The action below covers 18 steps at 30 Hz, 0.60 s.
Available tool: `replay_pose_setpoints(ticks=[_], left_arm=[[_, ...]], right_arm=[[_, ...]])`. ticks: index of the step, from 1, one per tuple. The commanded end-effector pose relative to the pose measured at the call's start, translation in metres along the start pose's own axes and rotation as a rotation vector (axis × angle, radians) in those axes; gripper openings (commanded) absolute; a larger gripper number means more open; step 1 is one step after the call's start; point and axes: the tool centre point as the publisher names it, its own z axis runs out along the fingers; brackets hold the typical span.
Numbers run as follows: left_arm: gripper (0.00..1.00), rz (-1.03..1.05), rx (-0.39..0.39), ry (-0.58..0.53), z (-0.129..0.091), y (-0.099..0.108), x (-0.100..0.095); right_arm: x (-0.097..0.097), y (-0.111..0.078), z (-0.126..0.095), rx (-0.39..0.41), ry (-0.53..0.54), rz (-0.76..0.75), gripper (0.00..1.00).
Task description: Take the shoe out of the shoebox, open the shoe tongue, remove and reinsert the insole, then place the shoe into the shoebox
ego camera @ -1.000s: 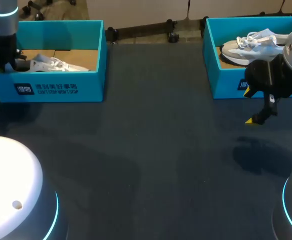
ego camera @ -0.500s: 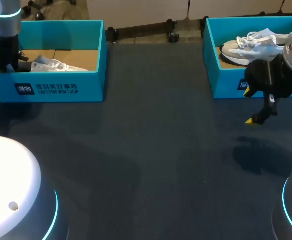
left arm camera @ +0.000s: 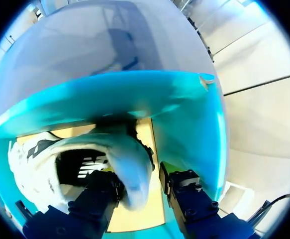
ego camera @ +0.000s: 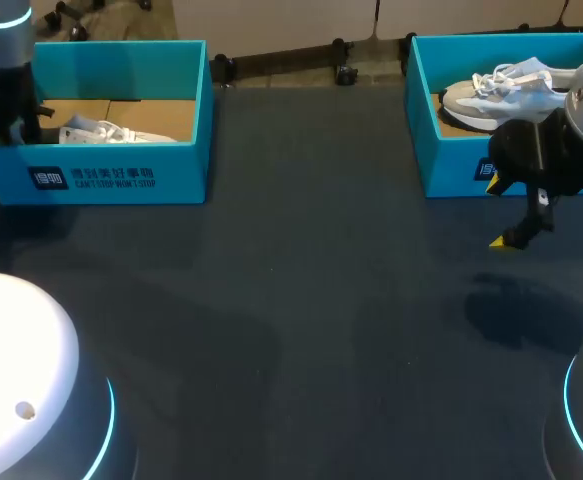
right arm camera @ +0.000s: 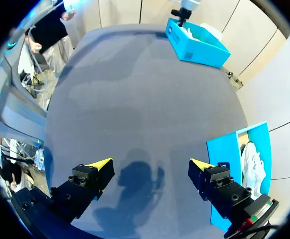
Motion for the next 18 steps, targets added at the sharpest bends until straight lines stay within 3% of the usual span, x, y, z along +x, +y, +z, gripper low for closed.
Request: replay_pose_setpoints(ticks=[1,11,15,18], left_arm=[[0.47,0.004,-0.012,-0.011,-0.013,-0.003,0.002],[0.47,-0.023,-0.033,-0.043,-0.045,-0.001,0.000],[0.56,-0.055,-0.041,-0.046,-0.056,0.004,-0.002],[0.57,-0.071,-0.043,-0.052,-0.066,0.007,-0.003]], right_arm=[[0.001,0.000,0.001,0.001,-0.001,0.000,1.00],[0.001,0.000,0.001,0.001,-0.001,0.000,1.00],[0.001,0.000,0.001,0.001,-0.001,0.000,1.00],[0.001,0.000,0.001,0.001,-0.001,0.000,1.00]])
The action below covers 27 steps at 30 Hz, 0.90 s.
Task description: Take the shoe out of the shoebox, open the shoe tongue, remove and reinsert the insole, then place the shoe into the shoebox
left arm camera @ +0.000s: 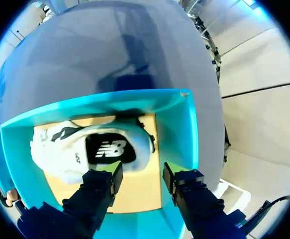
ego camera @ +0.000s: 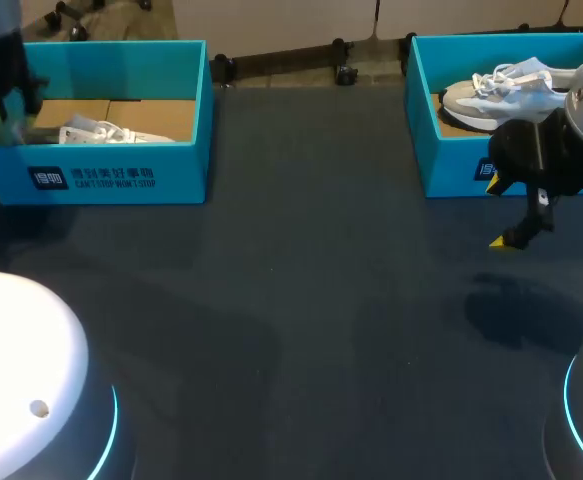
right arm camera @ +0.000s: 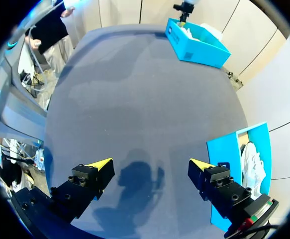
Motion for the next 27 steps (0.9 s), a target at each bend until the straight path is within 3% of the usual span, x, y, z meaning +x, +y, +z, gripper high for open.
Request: replay_pose_setpoints(ticks=[1,11,17,21,27], left_arm=[[0.57,-0.019,0.000,-0.002,-0.017,0.000,-0.001],[0.75,-0.066,-0.014,-0.061,-0.061,-0.009,0.008],[0.85,-0.114,-0.010,-0.111,-0.080,-0.018,0.012],[1.00,-0.165,-0.005,-0.100,-0.086,-0.026,0.012],[1.00,-0.183,-0.013,-0.073,-0.088,-0.032,0.010]], right_arm=[[0.001,0.000,0.001,0.001,-0.001,0.000,1.00],[0.001,0.000,0.001,0.001,-0.001,0.000,1.00],[-0.026,-0.007,0.001,0.016,-0.002,0.018,1.00],[-0.047,-0.015,-0.002,0.043,-0.016,0.021,1.00],[-0.076,-0.027,-0.009,0.082,-0.034,0.030,1.00]])
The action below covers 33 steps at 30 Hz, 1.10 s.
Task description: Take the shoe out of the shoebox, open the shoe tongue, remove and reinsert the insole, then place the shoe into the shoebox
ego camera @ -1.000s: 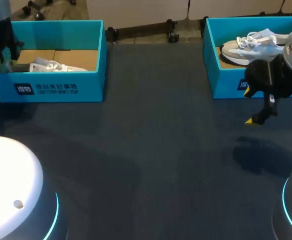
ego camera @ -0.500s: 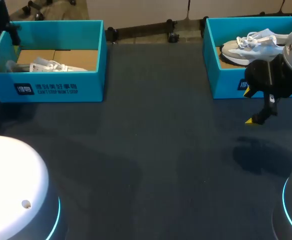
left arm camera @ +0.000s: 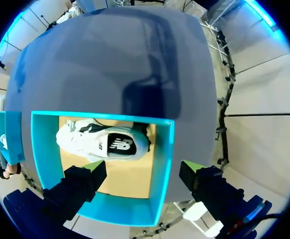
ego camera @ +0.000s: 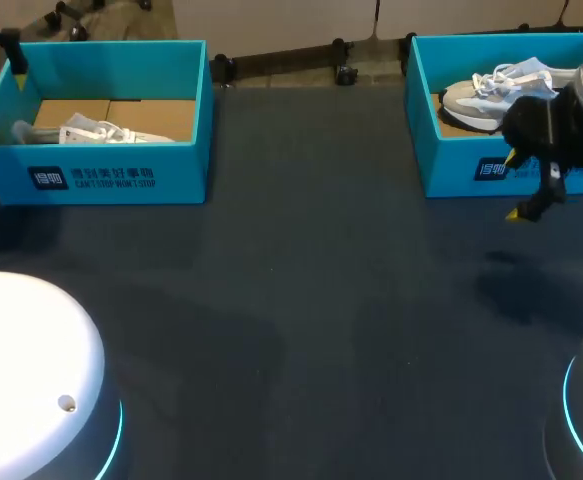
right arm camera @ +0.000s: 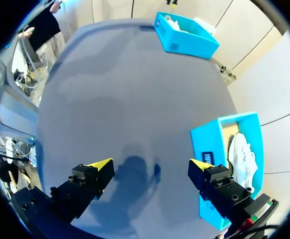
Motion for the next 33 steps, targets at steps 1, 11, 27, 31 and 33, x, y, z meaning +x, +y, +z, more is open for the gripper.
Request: replay_pose_setpoints(ticks=[1,11,27,31,33], left_arm=[[1.00,-0.002,-0.020,0.009,-0.002,-0.009,-0.002],[1.00,-0.002,-0.020,0.009,-0.002,-0.009,-0.002],[1.00,-0.119,0.079,-0.075,-0.006,-0.056,0.005],[1.00,-0.126,0.099,-0.088,-0.011,-0.068,0.006],[1.00,-0.134,0.105,-0.092,-0.013,-0.074,0.006]], right_arm=[[-0.029,-0.003,0.000,0.037,0.026,0.007,1.00],[-0.071,-0.029,-0.004,0.110,0.010,0.053,1.00],[-0.133,-0.069,-0.012,0.116,-0.055,0.278,1.00],[-0.136,-0.071,-0.012,0.098,-0.078,0.327,1.00],[-0.136,-0.071,-0.012,0.098,-0.078,0.327,1.00]])
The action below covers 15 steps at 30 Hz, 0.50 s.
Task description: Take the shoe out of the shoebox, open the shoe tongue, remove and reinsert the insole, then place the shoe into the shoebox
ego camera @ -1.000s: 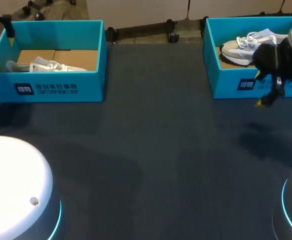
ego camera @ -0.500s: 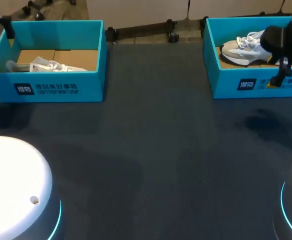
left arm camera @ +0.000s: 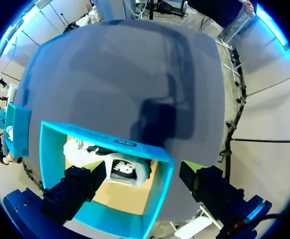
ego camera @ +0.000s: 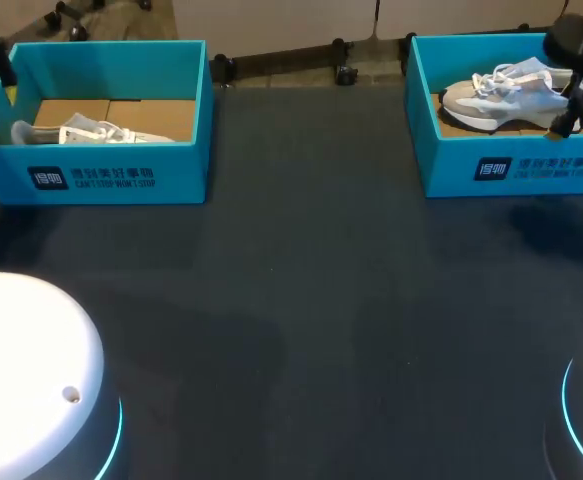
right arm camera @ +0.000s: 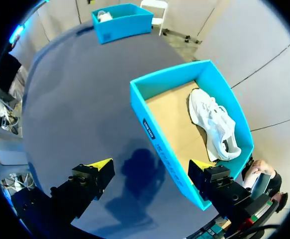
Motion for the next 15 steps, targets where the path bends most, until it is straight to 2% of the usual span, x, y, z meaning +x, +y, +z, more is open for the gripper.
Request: replay_pose_setpoints(ticks=[1,9,15], left_arm=[[1.00,-0.006,-0.009,-0.005,-0.004,-0.017,0.002],[1.00,-0.082,0.034,-0.054,0.012,-0.043,-0.003],[1.00,-0.106,0.027,-0.064,0.022,-0.056,-0.010]], right_arm=[[0.002,-0.002,0.002,-0.004,-0.003,-0.003,1.00],[0.002,-0.002,0.002,-0.004,-0.003,-0.003,1.00],[0.002,-0.002,0.002,-0.004,-0.003,-0.003,1.00]])
